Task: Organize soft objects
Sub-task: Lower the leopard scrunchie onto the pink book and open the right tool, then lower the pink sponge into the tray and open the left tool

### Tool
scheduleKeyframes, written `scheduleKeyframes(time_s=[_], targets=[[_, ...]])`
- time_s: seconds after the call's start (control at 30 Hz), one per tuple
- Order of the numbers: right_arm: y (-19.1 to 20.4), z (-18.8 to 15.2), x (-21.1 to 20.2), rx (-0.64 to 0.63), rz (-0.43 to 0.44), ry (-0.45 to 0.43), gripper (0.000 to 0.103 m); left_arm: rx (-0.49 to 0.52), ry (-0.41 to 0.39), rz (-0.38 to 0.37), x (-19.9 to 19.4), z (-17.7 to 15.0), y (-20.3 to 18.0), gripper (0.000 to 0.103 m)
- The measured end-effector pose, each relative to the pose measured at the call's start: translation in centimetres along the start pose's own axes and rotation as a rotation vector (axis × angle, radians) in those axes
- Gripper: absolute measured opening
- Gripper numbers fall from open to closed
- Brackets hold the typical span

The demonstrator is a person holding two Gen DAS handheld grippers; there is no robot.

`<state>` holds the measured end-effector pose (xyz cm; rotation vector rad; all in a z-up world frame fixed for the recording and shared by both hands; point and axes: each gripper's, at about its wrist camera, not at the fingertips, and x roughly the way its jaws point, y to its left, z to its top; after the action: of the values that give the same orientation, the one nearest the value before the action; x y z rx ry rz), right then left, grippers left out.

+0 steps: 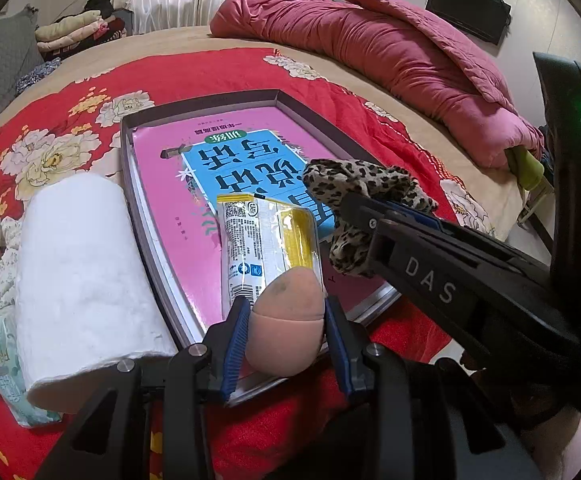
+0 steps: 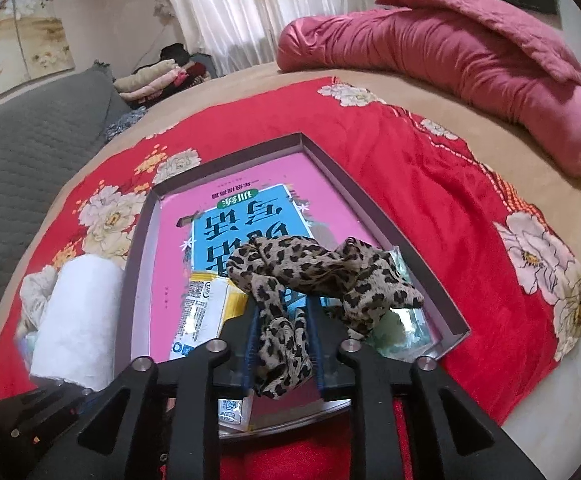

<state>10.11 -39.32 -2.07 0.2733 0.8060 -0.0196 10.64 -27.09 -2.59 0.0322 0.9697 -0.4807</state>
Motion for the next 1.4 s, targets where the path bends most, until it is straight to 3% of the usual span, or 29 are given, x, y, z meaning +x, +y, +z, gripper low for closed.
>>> scheduleKeyframes(time_s=[0.13, 0.3, 0.53, 0.7, 1.03, 1.4], targets=[[-0.1, 0.0, 0.0, 0.006, 0.001, 0.001, 0.030, -0.002, 0.000, 0.003, 0.0, 0.0, 0.0, 0.038], [0.0, 0.0, -0.4, -0.003, 0.009, -0.015, 0.044, -0.007, 0.002, -0.001, 0.1, -0.1, 0.2, 0.038], [0.1, 0.2, -2.5, 0.001, 0.009, -0.124, 0.051, -0.003, 0.001, 0.002, 0.1, -0.1, 0.1, 0.038], [-1.9, 0.5, -4.8, 0.105, -0.038, -0.256, 0.062, 0.002, 0.001, 0.006, 0.1, -0.1, 0.0, 0.038], [-3.5, 0.4, -4.6, 0.177, -0.075, -0.244, 0.063, 0.026, 0.001, 0.028, 0.7, 0.2, -0.7, 0.038], [-3.8, 0.3, -4.7, 0.186, -0.074, -0.247, 0.068, -0.024, -0.002, -0.028, 0.2, 0.3, 0.1, 0.040]])
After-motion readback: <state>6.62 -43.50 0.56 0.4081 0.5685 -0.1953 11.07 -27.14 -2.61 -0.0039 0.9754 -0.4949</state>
